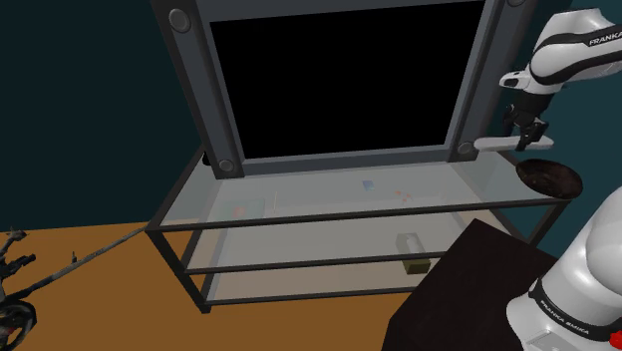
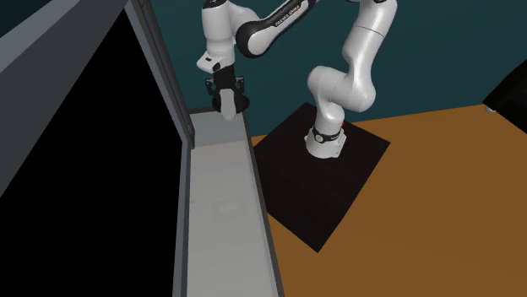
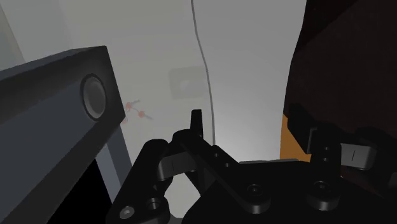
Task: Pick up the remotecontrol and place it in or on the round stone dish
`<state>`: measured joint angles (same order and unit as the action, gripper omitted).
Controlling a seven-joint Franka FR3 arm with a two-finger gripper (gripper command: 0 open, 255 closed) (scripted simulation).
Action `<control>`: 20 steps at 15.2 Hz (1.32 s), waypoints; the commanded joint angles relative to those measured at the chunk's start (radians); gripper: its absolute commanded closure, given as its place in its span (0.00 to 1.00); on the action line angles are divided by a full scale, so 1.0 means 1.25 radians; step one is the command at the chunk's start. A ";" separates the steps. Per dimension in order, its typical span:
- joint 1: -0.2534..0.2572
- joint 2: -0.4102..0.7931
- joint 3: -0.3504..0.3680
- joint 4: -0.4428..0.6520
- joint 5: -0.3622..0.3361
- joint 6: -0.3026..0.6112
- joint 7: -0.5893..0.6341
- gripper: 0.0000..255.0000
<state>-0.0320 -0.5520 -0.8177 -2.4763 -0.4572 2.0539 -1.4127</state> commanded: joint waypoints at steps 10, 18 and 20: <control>-0.008 0.054 -0.214 0.127 -0.022 -0.003 -0.236 1.00; 0.045 0.107 -0.328 0.125 -0.012 0.070 -0.290 1.00; 0.060 0.120 -0.352 0.114 -0.010 0.095 -0.294 1.00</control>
<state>0.0270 -0.4149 -1.2366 -2.3277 -0.4738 2.1527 -1.7767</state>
